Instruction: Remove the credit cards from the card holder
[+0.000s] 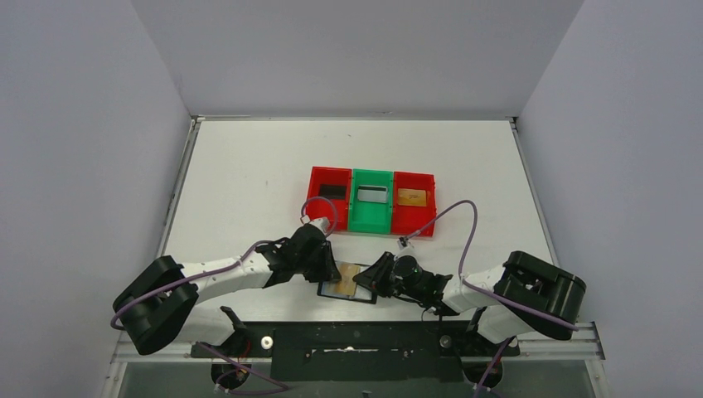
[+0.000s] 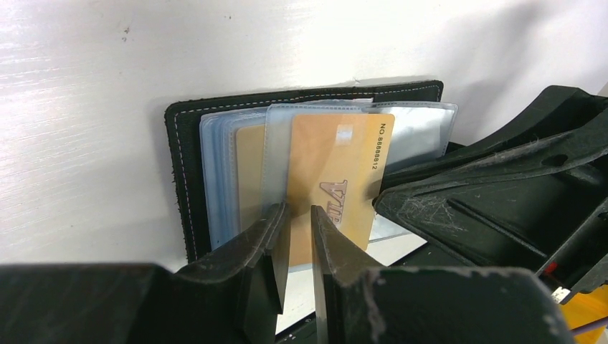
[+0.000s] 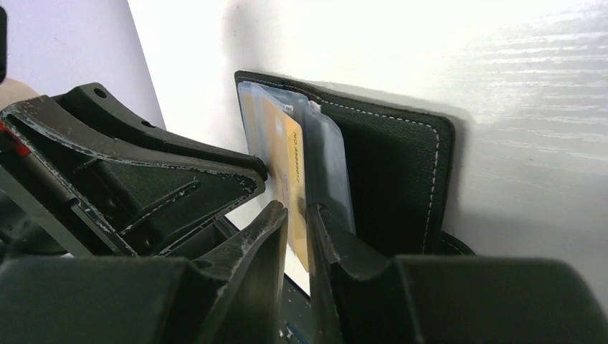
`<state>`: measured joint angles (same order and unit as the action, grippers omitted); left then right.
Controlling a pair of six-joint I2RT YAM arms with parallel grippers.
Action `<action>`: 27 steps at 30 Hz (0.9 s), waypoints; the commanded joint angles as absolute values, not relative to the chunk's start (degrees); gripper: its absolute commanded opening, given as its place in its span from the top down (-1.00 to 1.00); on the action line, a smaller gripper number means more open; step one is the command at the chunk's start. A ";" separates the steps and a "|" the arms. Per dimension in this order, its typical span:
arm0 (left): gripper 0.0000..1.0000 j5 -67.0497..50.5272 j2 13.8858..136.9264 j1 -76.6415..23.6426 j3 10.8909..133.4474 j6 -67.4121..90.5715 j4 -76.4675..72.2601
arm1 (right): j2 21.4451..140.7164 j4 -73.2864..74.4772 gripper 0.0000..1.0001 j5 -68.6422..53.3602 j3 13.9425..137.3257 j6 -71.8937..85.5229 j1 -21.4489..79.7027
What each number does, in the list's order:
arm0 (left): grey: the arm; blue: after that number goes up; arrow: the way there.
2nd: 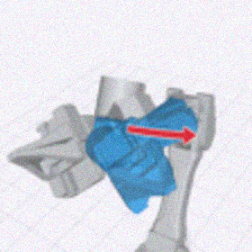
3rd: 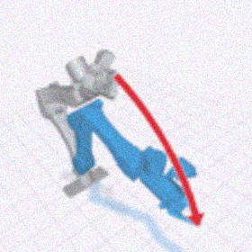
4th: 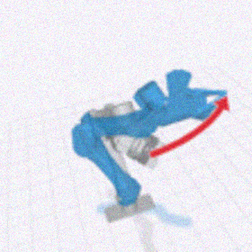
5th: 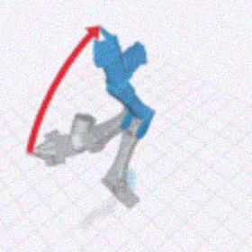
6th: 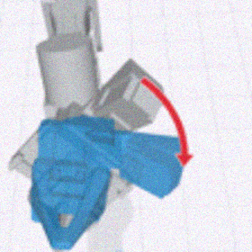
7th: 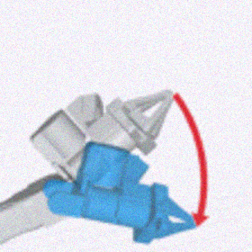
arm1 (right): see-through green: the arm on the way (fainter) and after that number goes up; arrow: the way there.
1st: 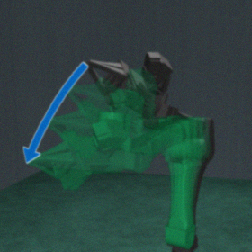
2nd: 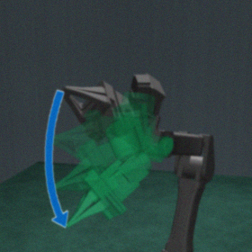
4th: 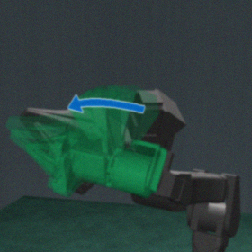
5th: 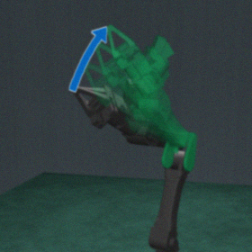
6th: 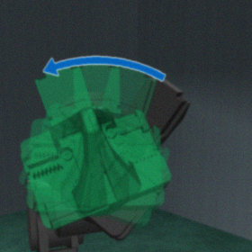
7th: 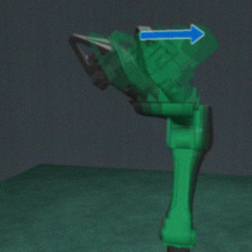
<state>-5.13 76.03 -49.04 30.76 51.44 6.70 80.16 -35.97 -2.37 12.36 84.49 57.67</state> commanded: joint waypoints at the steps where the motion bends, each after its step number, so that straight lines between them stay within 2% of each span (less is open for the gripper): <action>1: 0.65 -3.86 75.21 -49.19 30.15 50.71 9.67 | 81.58 -39.80 0.61 -0.87 13.04 83.96 57.17; 6: 0.65 -4.05 75.32 -49.18 30.15 50.73 9.67 | 83.10 -39.98 0.56 -1.45 13.53 83.91 57.12; 16: 0.65 -4.09 74.69 -49.21 30.15 50.81 9.93 | 84.44 -42.16 0.62 -2.67 14.16 82.41 57.13; 19: 0.65 -4.18 74.52 -49.16 30.14 50.81 9.82 | 85.33 -42.06 0.54 -3.54 15.07 81.81 56.97; 23: 0.65 -4.30 74.64 -49.14 30.30 50.63 9.86 | 87.49 -46.03 0.53 -4.34 14.03 82.78 56.64; 27: 0.65 -4.20 74.38 -49.19 30.07 50.69 10.11 | 87.89 -47.30 0.69 -4.47 13.45 83.11 56.51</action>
